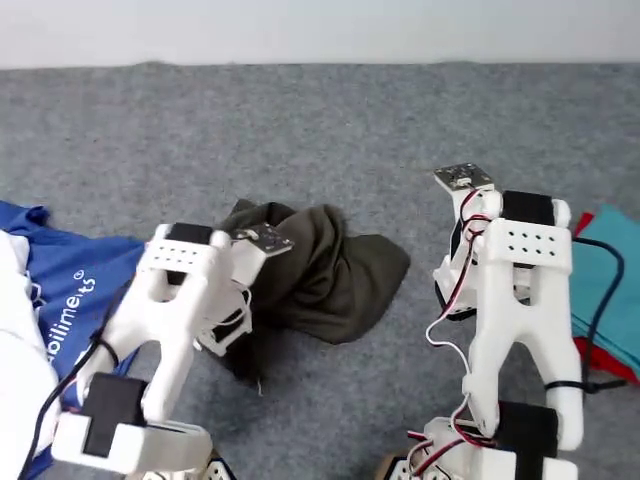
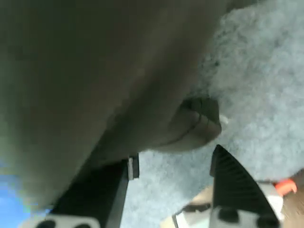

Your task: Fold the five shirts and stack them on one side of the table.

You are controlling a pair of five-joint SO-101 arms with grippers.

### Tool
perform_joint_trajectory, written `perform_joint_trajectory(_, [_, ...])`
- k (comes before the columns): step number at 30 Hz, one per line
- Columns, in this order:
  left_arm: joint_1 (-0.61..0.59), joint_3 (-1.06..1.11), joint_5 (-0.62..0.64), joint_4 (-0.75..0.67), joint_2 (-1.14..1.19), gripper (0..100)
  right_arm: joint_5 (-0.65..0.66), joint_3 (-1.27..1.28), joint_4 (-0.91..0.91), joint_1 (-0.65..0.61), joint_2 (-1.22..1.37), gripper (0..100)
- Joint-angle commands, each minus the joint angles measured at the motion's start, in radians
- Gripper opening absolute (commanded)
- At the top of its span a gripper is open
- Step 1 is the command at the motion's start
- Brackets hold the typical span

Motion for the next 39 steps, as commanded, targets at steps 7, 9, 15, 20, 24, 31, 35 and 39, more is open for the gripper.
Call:
perform_joint_trajectory(7, [0.15,0.064,0.221,-0.245,0.005,13,-0.006,-0.049,0.01,0.008,0.002,1.1])
perform_joint_trajectory(9, [0.15,0.056,0.219,-0.244,-0.005,4,-0.006,-0.049,0.012,0.008,0.002,1.0])
perform_joint_trajectory(15, [0.066,-0.087,0.163,-0.064,-0.006,1,-0.003,-0.049,0.031,0.01,0.002,1.0])
perform_joint_trajectory(20, [-0.078,-0.349,0.161,0.107,-0.006,1,-0.005,-0.049,0.03,0.008,0.002,1.0])
perform_joint_trajectory(24, [-0.184,-0.575,0.161,0.216,-0.006,1,-0.005,-0.049,0.03,0.008,0.002,1.0])
perform_joint_trajectory(31, [-0.367,-0.776,0.163,0.276,-0.005,1,-0.003,-0.049,0.025,0.007,0.002,0.9])
perform_joint_trajectory(35, [-0.489,-0.779,0.17,0.252,0.003,1,-0.003,-0.049,0.019,0.001,0.002,1.1])
perform_joint_trajectory(39, [-0.624,-0.774,0.201,0.201,0.005,1,-0.003,-0.054,0.013,-0.036,0.002,1.1])
